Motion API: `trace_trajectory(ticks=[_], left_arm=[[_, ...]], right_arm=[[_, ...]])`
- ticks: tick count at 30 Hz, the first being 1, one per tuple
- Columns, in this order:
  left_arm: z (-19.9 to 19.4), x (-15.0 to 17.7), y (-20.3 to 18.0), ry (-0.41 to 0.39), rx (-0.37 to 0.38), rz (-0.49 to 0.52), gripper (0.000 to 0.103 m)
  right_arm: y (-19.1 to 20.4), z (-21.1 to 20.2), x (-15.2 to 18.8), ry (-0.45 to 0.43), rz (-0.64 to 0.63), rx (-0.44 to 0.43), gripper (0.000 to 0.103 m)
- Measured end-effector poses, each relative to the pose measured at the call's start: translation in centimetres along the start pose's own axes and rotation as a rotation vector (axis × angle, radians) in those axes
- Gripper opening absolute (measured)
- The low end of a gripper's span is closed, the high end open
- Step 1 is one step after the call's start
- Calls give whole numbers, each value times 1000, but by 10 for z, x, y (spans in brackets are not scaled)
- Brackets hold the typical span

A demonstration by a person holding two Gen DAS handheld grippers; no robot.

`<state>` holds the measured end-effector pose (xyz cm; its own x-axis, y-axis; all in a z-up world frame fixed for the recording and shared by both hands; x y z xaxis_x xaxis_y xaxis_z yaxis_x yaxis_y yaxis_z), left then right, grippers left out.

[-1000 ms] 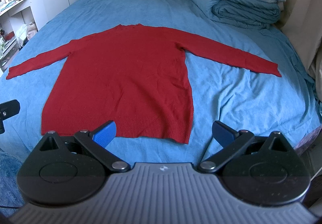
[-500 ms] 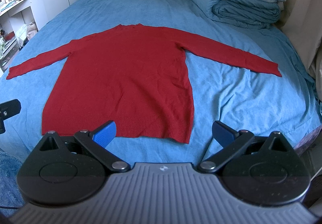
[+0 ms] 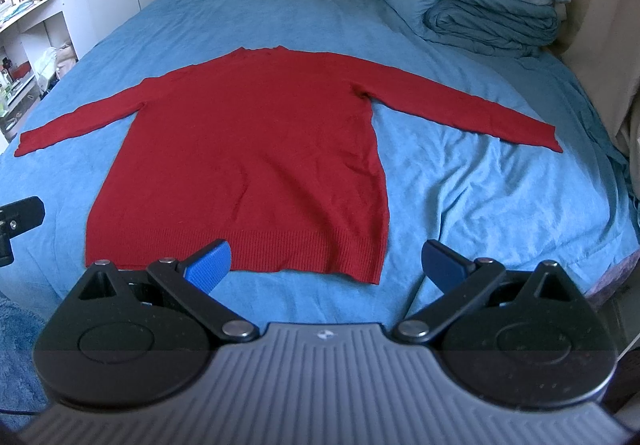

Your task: Fold small clothes

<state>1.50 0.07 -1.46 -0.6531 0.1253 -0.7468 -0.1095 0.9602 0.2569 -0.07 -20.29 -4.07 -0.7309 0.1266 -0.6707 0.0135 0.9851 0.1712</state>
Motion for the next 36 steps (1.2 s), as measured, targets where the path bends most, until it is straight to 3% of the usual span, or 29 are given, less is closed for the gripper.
trace_trajectory(ticks=[29,36], left_arm=[[-2,-3,1,-7,5,-8,103],[19,-44,-12,-36,0,-2,103]], right_arm=[[3,-5,-4,-11,-3,-1,103],[-26,-13,-46,-99,11,47,103]])
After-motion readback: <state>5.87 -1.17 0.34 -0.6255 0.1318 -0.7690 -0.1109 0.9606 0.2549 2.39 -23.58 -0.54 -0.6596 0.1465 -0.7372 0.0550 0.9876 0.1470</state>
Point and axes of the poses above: each gripper's, at about its wrist camera, not at the fingertips, and z roughly the way its jaws point, y to its left, x to its underside, the point moved 3 cm from there along z, roughly the way its jaws point, and after that the axes turned 15 degrees about -x, right-handed, at the moved point
